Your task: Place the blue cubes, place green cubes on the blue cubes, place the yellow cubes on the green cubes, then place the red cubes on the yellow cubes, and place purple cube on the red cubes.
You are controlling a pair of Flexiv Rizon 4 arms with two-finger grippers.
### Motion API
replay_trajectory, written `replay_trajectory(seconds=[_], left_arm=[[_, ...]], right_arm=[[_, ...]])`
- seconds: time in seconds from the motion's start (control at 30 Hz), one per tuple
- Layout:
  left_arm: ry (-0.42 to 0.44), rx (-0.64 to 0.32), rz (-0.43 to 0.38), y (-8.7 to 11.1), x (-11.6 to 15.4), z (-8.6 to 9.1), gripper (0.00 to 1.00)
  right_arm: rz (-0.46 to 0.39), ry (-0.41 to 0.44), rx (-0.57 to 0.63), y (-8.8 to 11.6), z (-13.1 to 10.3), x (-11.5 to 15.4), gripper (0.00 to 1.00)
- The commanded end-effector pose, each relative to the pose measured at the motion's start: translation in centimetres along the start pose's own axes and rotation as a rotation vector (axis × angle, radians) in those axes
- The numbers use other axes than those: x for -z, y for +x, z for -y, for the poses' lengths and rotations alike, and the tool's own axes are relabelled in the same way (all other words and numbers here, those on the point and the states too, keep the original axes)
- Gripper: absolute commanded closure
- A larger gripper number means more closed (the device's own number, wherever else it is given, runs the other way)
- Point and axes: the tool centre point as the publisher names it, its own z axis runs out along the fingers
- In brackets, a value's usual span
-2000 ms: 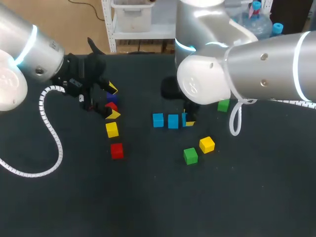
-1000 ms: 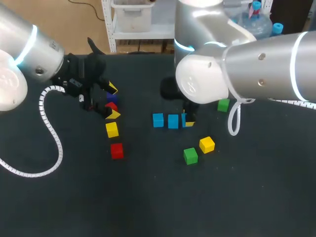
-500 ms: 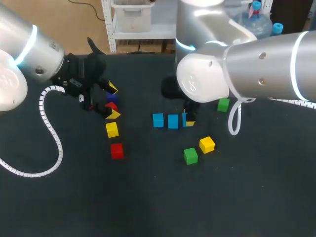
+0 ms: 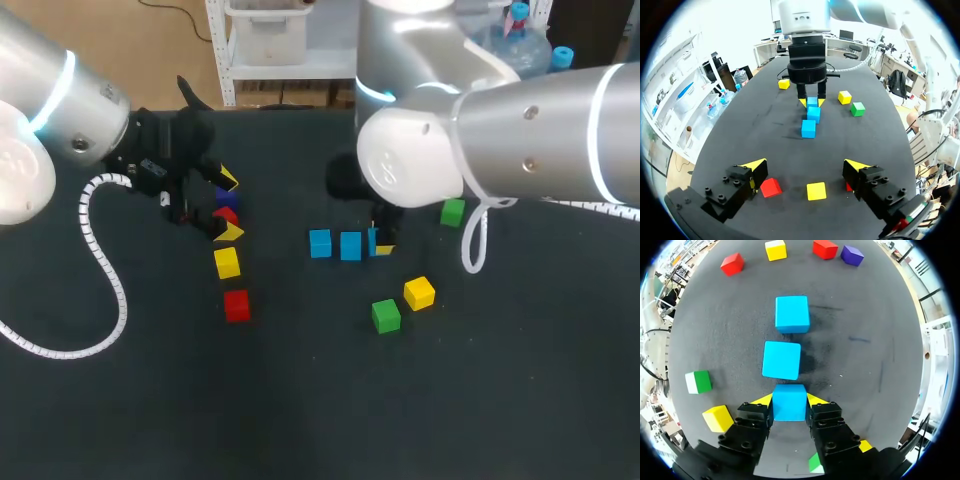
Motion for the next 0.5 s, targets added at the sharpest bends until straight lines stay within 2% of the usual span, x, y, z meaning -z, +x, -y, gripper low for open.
replay_trajectory(seconds=[0.03,0.23,0.33,0.37,0.4,0.43,0.47,0.5], left_arm=[[-0.001,-0.004,0.006,0.18,0.04,0.07,0.0],[-0.001,-0.004,0.006,0.18,0.04,0.07,0.0],[-0.001,-0.004,0.006,0.18,0.04,0.07,0.0],[-0.001,-0.004,0.006,0.18,0.04,0.07,0.0],[-0.001,-0.004,0.006,0.18,0.04,0.07,0.0],[-0.001,-0.004,0.006,0.18,0.04,0.07,0.0],[-0.001,-0.004,0.006,0.18,0.04,0.07,0.0],[-0.001,-0.004,0.006,0.18,0.04,0.07,0.0]], right_arm=[[-0.001,-0.005,0.0,-0.04,0.16,-0.21,0.97],[-0.004,-0.007,0.002,-0.15,0.28,-0.23,0.85],[-0.003,-0.005,0.003,-0.21,0.3,-0.16,0.84],[-0.002,-0.005,0.004,-0.22,0.3,-0.16,0.8],[-0.001,-0.005,0.003,-0.22,0.29,-0.16,0.69],[0.001,-0.005,0.0,-0.17,0.26,-0.17,0.54],[0.002,-0.006,-0.004,-0.1,0.25,-0.18,0.0],[0.007,-0.009,-0.004,-0.05,0.24,-0.17,0.0]])
